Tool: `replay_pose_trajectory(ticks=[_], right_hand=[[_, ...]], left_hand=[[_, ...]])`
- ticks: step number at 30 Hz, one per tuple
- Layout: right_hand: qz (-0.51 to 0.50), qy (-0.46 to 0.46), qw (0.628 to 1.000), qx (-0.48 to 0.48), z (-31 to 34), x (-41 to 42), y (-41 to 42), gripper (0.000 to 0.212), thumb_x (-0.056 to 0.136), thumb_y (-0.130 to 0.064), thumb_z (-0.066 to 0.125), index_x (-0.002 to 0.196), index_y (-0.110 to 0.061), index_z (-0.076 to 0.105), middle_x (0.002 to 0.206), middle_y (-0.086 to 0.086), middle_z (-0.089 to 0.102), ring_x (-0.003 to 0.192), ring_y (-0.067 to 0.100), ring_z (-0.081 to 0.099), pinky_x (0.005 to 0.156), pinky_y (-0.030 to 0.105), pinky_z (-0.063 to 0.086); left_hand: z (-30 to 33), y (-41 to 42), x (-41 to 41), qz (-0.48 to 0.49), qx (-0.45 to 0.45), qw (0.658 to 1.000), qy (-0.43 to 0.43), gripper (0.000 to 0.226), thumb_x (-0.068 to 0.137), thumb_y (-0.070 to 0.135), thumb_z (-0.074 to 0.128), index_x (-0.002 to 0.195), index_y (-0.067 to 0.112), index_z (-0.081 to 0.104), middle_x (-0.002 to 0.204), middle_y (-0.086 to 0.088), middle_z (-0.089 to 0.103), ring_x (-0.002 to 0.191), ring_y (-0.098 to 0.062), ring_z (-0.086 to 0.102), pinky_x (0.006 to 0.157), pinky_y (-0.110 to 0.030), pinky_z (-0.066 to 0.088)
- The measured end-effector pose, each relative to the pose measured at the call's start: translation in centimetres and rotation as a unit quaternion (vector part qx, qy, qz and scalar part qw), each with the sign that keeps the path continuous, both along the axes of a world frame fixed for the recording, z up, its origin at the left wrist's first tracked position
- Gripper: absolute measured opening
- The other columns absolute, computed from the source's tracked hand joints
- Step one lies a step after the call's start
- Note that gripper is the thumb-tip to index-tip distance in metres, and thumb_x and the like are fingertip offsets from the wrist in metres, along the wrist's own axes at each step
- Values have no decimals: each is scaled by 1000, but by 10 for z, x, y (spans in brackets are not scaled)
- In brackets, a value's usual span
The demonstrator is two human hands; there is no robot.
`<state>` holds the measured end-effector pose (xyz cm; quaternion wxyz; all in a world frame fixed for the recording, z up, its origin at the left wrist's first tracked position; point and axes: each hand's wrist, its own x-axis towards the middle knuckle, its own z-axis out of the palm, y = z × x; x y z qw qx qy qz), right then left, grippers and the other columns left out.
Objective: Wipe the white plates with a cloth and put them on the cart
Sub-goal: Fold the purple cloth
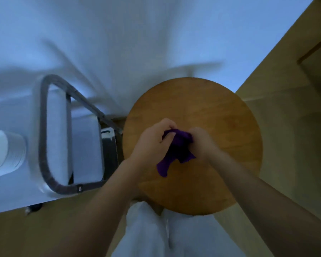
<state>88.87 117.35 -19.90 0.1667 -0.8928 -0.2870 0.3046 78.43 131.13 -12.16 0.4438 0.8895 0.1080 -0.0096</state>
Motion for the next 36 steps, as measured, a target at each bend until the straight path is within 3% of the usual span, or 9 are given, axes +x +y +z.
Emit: replay_pose_trajectory(ticks=[4, 10, 13, 17, 23, 26, 28, 31, 36], right_hand=[[-23, -22, 999, 17, 20, -22, 35, 8, 88, -11, 51, 80, -12, 53, 91, 9, 60, 87, 29, 57, 68, 33, 43], [-58, 225, 931, 279, 84, -102, 115, 29, 80, -16, 72, 105, -17, 57, 105, 0, 65, 99, 15, 63, 80, 28, 53], [0, 204, 918, 341, 109, -149, 163, 20, 85, 0, 62, 103, -9, 62, 102, 11, 67, 99, 24, 63, 85, 37, 52], [14, 51, 947, 317, 131, -184, 198, 23, 87, -5, 52, 81, -25, 61, 78, -9, 65, 73, -2, 60, 64, 19, 45], [18, -56, 958, 279, 176, -204, 240, 23, 81, 2, 44, 66, -16, 45, 66, 1, 50, 65, 19, 46, 54, 29, 33], [7, 65, 940, 334, 205, -202, 244, 23, 84, 2, 48, 71, -15, 56, 70, 1, 57, 69, 18, 52, 60, 27, 40], [84, 278, 904, 315, 215, -196, 241, 11, 90, -9, 54, 96, -11, 63, 88, 3, 67, 82, 19, 63, 68, 26, 50], [139, 507, 819, 231, 224, -186, 240, 40, 80, -30, 63, 113, -7, 61, 99, 7, 67, 86, 21, 65, 69, 28, 55], [142, 514, 831, 160, 226, -176, 250, 34, 79, -16, 57, 112, -7, 61, 100, 7, 68, 86, 20, 67, 67, 28, 56]], left_hand=[[58, 55, -43, 94, -28, 991, -87, 30, 95, 16, 50, 86, 45, 49, 72, 17, 62, 61, 0, 56, 49, -12, 42], [121, 115, -102, 21, 3, 998, -55, 26, 96, 17, 48, 84, 40, 49, 64, 10, 56, 52, 1, 49, 47, -10, 38], [145, 145, -137, 7, 26, 998, -65, 28, 95, 17, 49, 81, 41, 48, 65, 10, 54, 54, 3, 49, 51, -8, 39], [172, 189, -181, 38, 37, 993, -103, 29, 93, 15, 52, 78, 40, 51, 59, 14, 51, 51, 2, 46, 48, -10, 37], [182, 247, -233, 141, 88, 981, -101, 25, 93, 20, 53, 77, 40, 52, 64, 10, 51, 50, 4, 46, 46, -7, 36], [186, 264, -247, 202, 95, 967, -123, 24, 93, 22, 52, 77, 40, 51, 66, 11, 53, 51, 4, 47, 47, -8, 36], [192, 271, -253, 217, 82, 963, -140, 24, 93, 22, 52, 77, 41, 51, 66, 11, 53, 52, 3, 47, 49, -7, 37], [203, 271, -250, 180, 84, 971, -132, 26, 93, 22, 52, 78, 44, 52, 69, 11, 54, 55, 5, 48, 51, -6, 38], [214, 266, -229, 158, 105, 974, -125, 26, 94, 23, 52, 79, 44, 52, 75, 12, 56, 62, 4, 52, 51, -6, 40]])
